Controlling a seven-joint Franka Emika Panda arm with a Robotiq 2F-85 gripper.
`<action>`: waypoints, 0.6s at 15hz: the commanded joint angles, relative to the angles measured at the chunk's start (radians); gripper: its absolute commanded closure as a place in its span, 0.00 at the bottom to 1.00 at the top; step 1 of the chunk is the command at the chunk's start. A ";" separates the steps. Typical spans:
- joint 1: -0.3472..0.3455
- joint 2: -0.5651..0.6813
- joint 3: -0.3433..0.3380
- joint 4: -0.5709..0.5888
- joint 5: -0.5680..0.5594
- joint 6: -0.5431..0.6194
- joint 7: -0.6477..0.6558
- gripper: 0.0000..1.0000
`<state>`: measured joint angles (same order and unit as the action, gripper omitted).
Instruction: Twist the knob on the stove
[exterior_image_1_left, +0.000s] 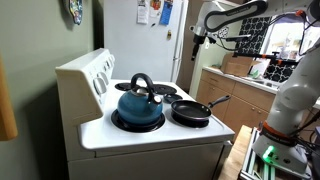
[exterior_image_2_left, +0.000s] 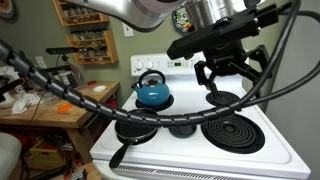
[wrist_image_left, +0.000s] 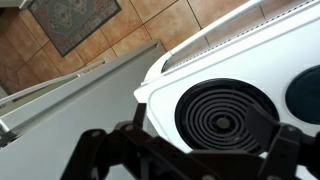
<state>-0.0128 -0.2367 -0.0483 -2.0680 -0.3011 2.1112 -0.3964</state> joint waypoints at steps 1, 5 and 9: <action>0.001 0.001 0.000 0.002 0.000 -0.002 0.000 0.00; 0.054 0.056 0.029 0.069 0.064 0.041 -0.058 0.00; 0.117 0.128 0.071 0.168 0.199 0.023 -0.125 0.00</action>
<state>0.0673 -0.1734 0.0068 -1.9797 -0.1947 2.1510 -0.4577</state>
